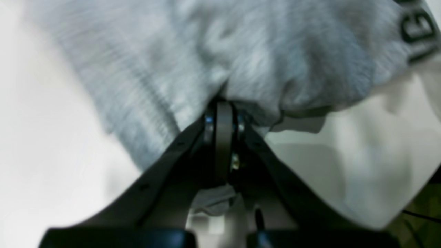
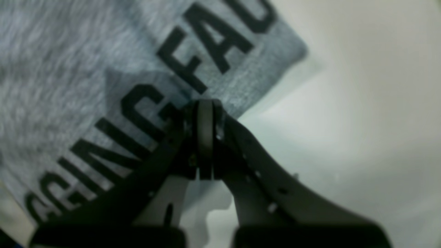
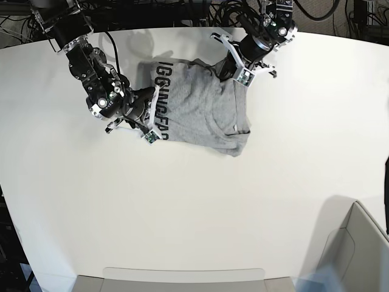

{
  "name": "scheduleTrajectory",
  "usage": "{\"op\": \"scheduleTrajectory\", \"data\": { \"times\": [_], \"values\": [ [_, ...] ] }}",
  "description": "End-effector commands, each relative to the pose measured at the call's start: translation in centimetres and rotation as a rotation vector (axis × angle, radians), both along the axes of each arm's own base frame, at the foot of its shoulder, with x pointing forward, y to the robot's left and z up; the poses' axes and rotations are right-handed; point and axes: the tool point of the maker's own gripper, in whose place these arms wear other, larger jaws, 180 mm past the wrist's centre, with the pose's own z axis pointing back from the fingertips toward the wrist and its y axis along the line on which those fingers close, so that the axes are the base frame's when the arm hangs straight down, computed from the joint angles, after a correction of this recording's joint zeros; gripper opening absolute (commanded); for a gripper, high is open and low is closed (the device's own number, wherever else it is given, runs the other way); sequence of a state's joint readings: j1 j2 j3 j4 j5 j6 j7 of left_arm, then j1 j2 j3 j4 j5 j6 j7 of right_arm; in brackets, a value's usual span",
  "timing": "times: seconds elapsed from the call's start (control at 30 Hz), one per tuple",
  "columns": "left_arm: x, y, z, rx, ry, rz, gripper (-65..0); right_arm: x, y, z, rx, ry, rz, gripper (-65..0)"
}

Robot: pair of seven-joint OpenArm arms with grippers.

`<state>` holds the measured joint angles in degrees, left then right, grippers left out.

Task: Fold the T-shirt properly
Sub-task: 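Grasp the bundle with both grippers and rotate it on the table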

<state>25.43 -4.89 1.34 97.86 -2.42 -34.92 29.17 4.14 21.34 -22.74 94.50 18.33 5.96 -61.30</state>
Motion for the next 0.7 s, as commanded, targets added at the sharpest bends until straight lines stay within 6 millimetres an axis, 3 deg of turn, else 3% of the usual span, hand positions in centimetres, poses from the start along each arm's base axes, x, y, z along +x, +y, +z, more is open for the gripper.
{"op": "scheduleTrajectory", "data": {
  "times": [0.0, 0.07, 0.17, 0.4, 0.53, 0.67],
  "values": [
    [0.5, 2.3, -0.5, 0.083, 0.028, 0.038, -65.0, 0.2, -0.1, 0.5, 0.007, -0.013, 0.011, -65.0],
    [1.6, 4.2, -0.4, 0.127, 0.047, 0.073, -65.0, -1.1, -0.2, -0.3, 0.001, 0.016, 0.012, -65.0],
    [4.1, 5.6, 0.6, 0.155, 0.023, 0.101, -65.0, -3.2, 0.1, -0.7, 0.011, 0.042, 0.031, -65.0],
    [9.8, 6.0, 3.5, 0.184, -0.048, 0.111, -65.0, -8.2, 3.9, -0.2, 0.089, 0.084, 0.123, -65.0],
    [13.0, 6.5, 4.8, 0.188, -0.075, 0.132, -65.0, -9.5, 5.7, -0.1, 0.143, 0.107, 0.114, -65.0],
    [15.1, 6.5, 6.5, 0.184, -0.125, 0.139, -65.0, -9.2, 7.9, 1.7, 0.213, 0.067, 0.111, -65.0]
  ]
}}
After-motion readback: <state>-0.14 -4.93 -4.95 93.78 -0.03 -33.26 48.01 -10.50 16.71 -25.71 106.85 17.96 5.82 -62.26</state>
